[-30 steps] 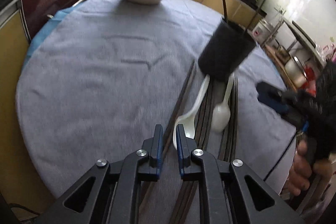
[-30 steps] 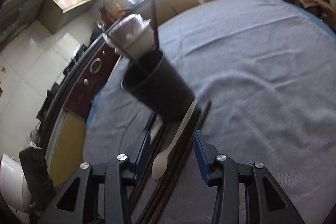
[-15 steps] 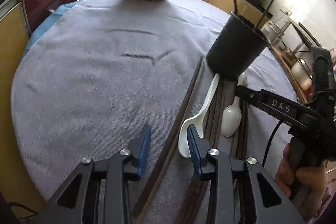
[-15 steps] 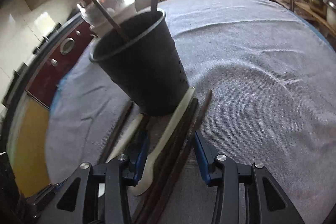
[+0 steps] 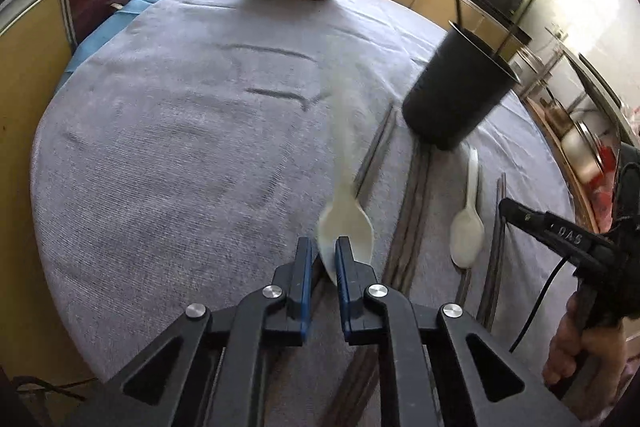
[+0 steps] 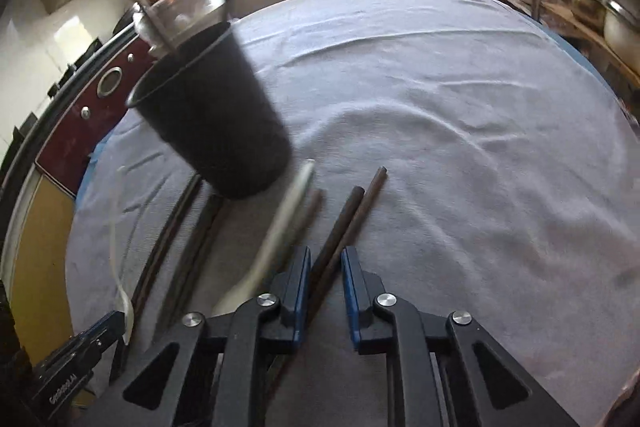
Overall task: Organize utensils
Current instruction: 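Grasp a white plastic spoon with the left tool while the right tool grasps another spoon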
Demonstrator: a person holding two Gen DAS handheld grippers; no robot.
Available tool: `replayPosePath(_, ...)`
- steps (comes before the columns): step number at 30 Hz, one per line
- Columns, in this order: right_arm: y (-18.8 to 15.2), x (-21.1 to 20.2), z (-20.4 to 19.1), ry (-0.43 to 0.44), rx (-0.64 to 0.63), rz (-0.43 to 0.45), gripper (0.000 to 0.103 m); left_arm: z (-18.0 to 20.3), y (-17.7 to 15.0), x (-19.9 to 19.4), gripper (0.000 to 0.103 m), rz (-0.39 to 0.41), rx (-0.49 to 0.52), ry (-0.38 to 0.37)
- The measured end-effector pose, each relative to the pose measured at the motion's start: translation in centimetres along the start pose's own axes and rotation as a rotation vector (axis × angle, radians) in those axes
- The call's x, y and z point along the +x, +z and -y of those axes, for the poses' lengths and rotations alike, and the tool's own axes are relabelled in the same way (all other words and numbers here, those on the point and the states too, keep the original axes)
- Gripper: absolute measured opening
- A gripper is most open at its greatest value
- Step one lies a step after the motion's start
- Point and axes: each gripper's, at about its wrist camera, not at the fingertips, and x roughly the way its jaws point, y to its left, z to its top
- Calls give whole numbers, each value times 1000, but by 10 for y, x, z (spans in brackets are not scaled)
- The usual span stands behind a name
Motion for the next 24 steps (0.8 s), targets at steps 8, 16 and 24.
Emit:
replayPosePath(8, 12, -12, 22, 143, 105, 1, 21, 3, 19, -15, 13, 29, 50, -16)
replayPosePath(16, 34, -1, -6, 175, -16, 73, 21, -9, 58, 1, 13, -7, 0, -30)
replayPosePath(24, 50, 39, -27, 90, -125, 3, 22, 6, 91, 43, 16, -94, 7, -64)
